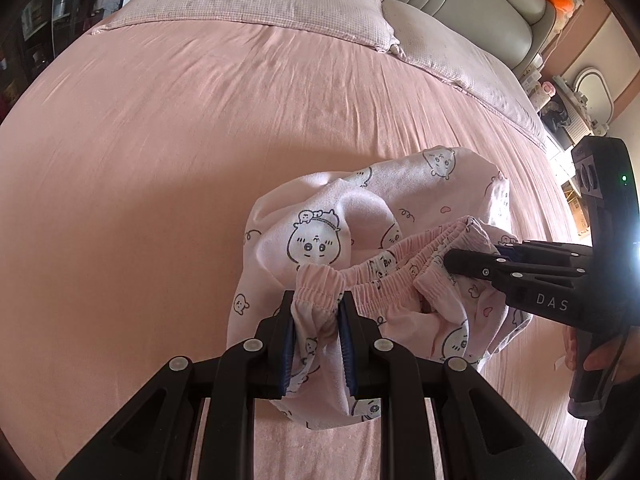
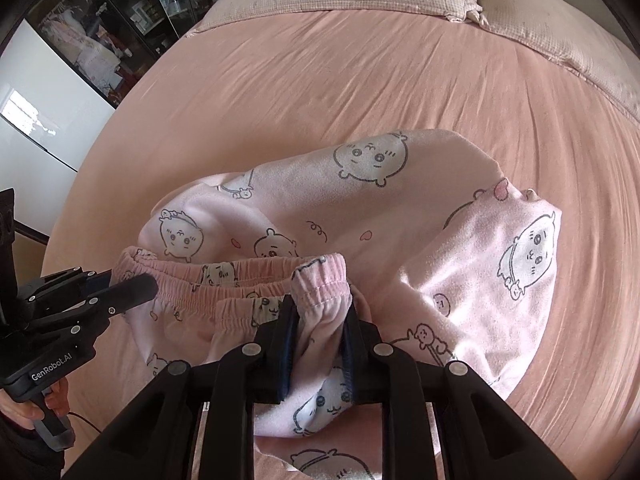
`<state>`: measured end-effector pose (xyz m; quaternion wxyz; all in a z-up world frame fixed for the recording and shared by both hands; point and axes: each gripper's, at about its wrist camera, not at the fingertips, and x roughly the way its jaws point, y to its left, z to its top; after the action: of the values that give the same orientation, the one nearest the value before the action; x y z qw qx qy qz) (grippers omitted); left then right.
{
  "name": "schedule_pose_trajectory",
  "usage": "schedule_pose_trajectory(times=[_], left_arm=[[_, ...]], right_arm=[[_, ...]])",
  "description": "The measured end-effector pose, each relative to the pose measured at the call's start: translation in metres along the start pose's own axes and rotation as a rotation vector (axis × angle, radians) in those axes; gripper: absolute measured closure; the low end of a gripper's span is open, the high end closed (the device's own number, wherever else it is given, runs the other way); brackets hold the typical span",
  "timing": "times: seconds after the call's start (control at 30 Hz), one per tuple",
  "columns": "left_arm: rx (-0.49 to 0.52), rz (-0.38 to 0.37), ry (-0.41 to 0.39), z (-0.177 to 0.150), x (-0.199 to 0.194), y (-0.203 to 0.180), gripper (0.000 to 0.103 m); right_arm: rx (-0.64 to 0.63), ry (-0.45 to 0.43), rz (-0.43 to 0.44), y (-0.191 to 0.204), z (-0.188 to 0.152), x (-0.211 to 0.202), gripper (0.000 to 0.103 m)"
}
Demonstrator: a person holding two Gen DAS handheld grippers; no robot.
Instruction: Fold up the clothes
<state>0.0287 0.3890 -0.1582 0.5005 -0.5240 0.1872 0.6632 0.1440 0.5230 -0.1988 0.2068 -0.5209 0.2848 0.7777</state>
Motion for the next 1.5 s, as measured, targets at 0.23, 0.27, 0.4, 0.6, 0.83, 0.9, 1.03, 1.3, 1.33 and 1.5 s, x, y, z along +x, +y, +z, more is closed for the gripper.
schedule_pose_trajectory(times=[0.23, 0.27, 0.4, 0.6, 0.83, 0.9, 1.03, 1.3, 1.33, 1.5], left_arm=[[-0.027, -0.004, 0.007, -0.001, 0.001, 0.001, 0.086], [-0.03, -0.008, 0.008, -0.001, 0.001, 0.002, 0.086], [-0.028, -0.012, 0.006, -0.001, -0.001, 0.001, 0.086], [-0.027, -0.04, -0.007, 0.001, -0.007, -0.002, 0.086], [-0.025, -0.071, -0.015, 0.003, -0.013, -0.002, 0.086], [-0.029, -0.082, -0.018, 0.002, -0.014, 0.0, 0.086], [-0.033, -0.108, -0.024, 0.002, -0.02, 0.004, 0.086], [-0.027, -0.147, -0.054, 0.009, -0.036, 0.006, 0.086], [-0.023, -0.152, -0.057, 0.01, -0.038, 0.005, 0.086], [-0.009, -0.155, -0.057, 0.01, -0.041, 0.003, 0.086]], right_arm=[[-0.015, 0.04, -0.044, 0.004, 0.004, -0.01, 0.072], [-0.009, 0.032, -0.048, 0.003, 0.005, -0.016, 0.062], [0.011, -0.024, -0.099, 0.004, 0.005, -0.044, 0.034], [-0.01, -0.121, -0.153, 0.027, -0.005, -0.08, 0.034], [-0.182, -0.117, -0.237, 0.077, -0.023, -0.057, 0.034], [-0.179, -0.09, -0.241, 0.081, -0.024, -0.041, 0.034], [-0.212, -0.075, -0.279, 0.088, -0.026, -0.019, 0.034], [-0.287, -0.057, -0.301, 0.094, -0.021, 0.002, 0.034], [-0.296, -0.056, -0.302, 0.094, -0.021, 0.004, 0.034], [-0.24, -0.06, -0.249, 0.079, -0.021, 0.007, 0.035]])
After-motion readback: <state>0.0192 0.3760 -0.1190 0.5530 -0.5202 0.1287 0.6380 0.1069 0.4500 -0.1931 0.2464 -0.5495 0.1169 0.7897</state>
